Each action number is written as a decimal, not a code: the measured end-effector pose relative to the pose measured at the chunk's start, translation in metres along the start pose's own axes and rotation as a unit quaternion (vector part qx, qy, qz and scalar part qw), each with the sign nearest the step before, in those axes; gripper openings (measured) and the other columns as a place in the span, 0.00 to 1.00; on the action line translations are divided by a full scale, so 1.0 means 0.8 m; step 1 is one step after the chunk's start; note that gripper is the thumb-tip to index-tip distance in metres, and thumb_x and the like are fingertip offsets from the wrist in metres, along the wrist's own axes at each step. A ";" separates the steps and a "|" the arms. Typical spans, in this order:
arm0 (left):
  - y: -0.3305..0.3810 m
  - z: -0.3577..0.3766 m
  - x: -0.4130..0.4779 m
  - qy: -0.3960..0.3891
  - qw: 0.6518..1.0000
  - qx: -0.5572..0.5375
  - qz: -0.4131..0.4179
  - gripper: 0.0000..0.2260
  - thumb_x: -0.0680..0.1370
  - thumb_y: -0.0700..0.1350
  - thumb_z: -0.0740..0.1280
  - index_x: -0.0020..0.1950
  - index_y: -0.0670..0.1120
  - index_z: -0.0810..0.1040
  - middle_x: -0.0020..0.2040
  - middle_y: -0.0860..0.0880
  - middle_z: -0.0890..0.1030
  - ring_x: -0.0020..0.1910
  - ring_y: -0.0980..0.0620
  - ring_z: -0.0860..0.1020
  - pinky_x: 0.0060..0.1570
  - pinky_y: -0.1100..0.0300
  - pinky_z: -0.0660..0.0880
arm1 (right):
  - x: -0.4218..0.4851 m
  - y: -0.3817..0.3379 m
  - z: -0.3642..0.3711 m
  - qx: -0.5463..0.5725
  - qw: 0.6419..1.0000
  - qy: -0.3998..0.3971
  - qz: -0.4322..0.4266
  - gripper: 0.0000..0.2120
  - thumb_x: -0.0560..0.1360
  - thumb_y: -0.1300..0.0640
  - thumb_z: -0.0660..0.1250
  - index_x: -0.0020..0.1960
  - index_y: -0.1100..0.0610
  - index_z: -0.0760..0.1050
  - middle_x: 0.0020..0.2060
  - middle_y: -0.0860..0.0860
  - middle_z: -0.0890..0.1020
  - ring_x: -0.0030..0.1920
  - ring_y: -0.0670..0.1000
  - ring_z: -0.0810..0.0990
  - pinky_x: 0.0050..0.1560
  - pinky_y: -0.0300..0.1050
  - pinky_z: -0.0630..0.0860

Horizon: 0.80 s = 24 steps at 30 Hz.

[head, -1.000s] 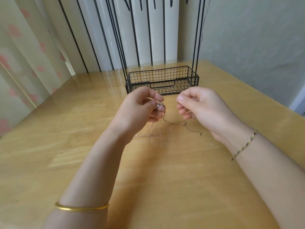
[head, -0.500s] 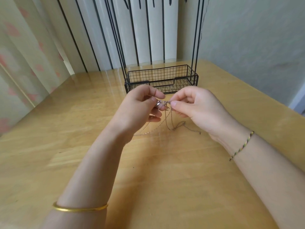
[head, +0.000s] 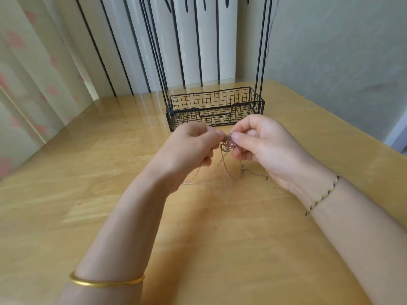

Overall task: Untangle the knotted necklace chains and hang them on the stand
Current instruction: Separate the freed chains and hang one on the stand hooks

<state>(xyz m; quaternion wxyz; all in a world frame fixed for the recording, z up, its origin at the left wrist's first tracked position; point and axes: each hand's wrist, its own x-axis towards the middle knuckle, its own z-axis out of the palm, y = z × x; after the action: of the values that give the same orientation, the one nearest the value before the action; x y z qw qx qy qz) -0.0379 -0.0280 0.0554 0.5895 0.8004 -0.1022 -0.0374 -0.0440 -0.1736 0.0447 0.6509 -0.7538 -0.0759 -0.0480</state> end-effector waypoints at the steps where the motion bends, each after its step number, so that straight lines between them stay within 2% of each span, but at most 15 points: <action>1: -0.001 -0.001 0.000 0.001 1.000 0.024 0.008 0.06 0.77 0.43 0.66 0.44 0.42 0.79 0.32 0.52 0.72 0.32 0.54 0.69 0.39 0.58 0.71 | 0.000 -0.001 -0.001 0.010 1.000 -0.002 -0.003 0.07 0.77 0.67 0.61 0.44 0.58 0.73 0.31 0.49 0.78 0.29 0.44 0.75 0.39 0.42 0.76; 4: -0.004 -0.002 0.000 0.019 0.999 0.027 0.015 0.05 0.77 0.44 0.67 0.42 0.44 0.78 0.30 0.53 0.71 0.30 0.56 0.68 0.38 0.60 0.70 | 0.000 -0.003 -0.004 0.038 0.999 -0.009 -0.003 0.06 0.76 0.67 0.61 0.45 0.58 0.74 0.32 0.49 0.79 0.29 0.45 0.72 0.35 0.40 0.74; 6: -0.003 -0.003 0.000 0.036 0.999 0.017 0.019 0.05 0.77 0.42 0.67 0.41 0.45 0.77 0.32 0.51 0.73 0.30 0.58 0.70 0.34 0.64 0.70 | 0.000 -0.004 -0.005 0.050 0.999 -0.011 0.003 0.06 0.76 0.68 0.62 0.47 0.59 0.74 0.32 0.50 0.79 0.28 0.44 0.70 0.32 0.38 0.71; 8: -0.004 -0.003 0.001 0.047 0.998 0.007 0.027 0.05 0.77 0.41 0.66 0.41 0.46 0.76 0.35 0.51 0.75 0.32 0.58 0.72 0.33 0.64 0.70 | 0.000 -0.003 -0.005 0.043 0.999 -0.011 0.007 0.07 0.75 0.68 0.63 0.47 0.58 0.75 0.33 0.51 0.79 0.26 0.42 0.69 0.29 0.36 0.66; 12: -0.002 -0.001 0.001 0.058 0.998 -0.012 0.032 0.05 0.78 0.41 0.65 0.41 0.46 0.76 0.34 0.52 0.76 0.31 0.58 0.75 0.32 0.63 0.71 | 0.001 -0.003 -0.007 -0.001 1.000 0.002 0.006 0.09 0.74 0.66 0.65 0.43 0.53 0.77 0.33 0.49 0.80 0.26 0.38 0.72 0.33 0.37 0.63; 15: 0.001 0.001 0.000 0.061 0.997 -0.022 0.038 0.05 0.78 0.40 0.64 0.42 0.46 0.75 0.31 0.54 0.76 0.30 0.57 0.75 0.30 0.63 0.70 | -0.001 -0.004 -0.007 -0.019 1.000 0.005 -0.008 0.05 0.71 0.62 0.69 0.42 0.52 0.79 0.33 0.49 0.79 0.28 0.38 0.73 0.33 0.33 0.66; 17: 0.001 0.002 0.000 0.062 0.997 -0.026 0.037 0.05 0.78 0.40 0.64 0.42 0.46 0.76 0.29 0.55 0.76 0.30 0.57 0.75 0.29 0.64 0.70 | -0.003 -0.004 -0.003 -0.049 0.998 0.014 -0.041 0.04 0.69 0.61 0.72 0.42 0.54 0.79 0.34 0.50 0.77 0.32 0.42 0.74 0.34 0.32 0.69; 21: 0.001 0.001 -0.001 0.051 0.998 -0.019 0.034 0.06 0.78 0.41 0.65 0.41 0.46 0.76 0.31 0.54 0.79 0.30 0.58 0.76 0.28 0.65 0.71 | -0.003 -0.002 0.001 -0.082 0.991 0.060 -0.091 0.03 0.68 0.60 0.73 0.39 0.55 0.80 0.36 0.61 0.78 0.34 0.46 0.72 0.39 0.43 0.71; 24: 0.000 0.001 -0.002 0.041 0.998 -0.017 0.034 0.06 0.78 0.40 0.65 0.41 0.45 0.76 0.35 0.51 0.80 0.31 0.59 0.78 0.27 0.66 0.72 | 0.001 0.001 -0.001 -0.062 0.990 0.081 -0.099 0.05 0.70 0.61 0.71 0.37 0.54 0.79 0.35 0.57 0.80 0.34 0.43 0.72 0.37 0.37 0.71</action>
<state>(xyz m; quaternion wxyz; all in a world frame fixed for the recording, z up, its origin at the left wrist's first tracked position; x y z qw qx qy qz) -0.0395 -0.0287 0.0552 0.6078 0.7870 -0.1046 0.0141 -0.0427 -0.1744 0.0439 0.5991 -0.7752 -0.0939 -0.1773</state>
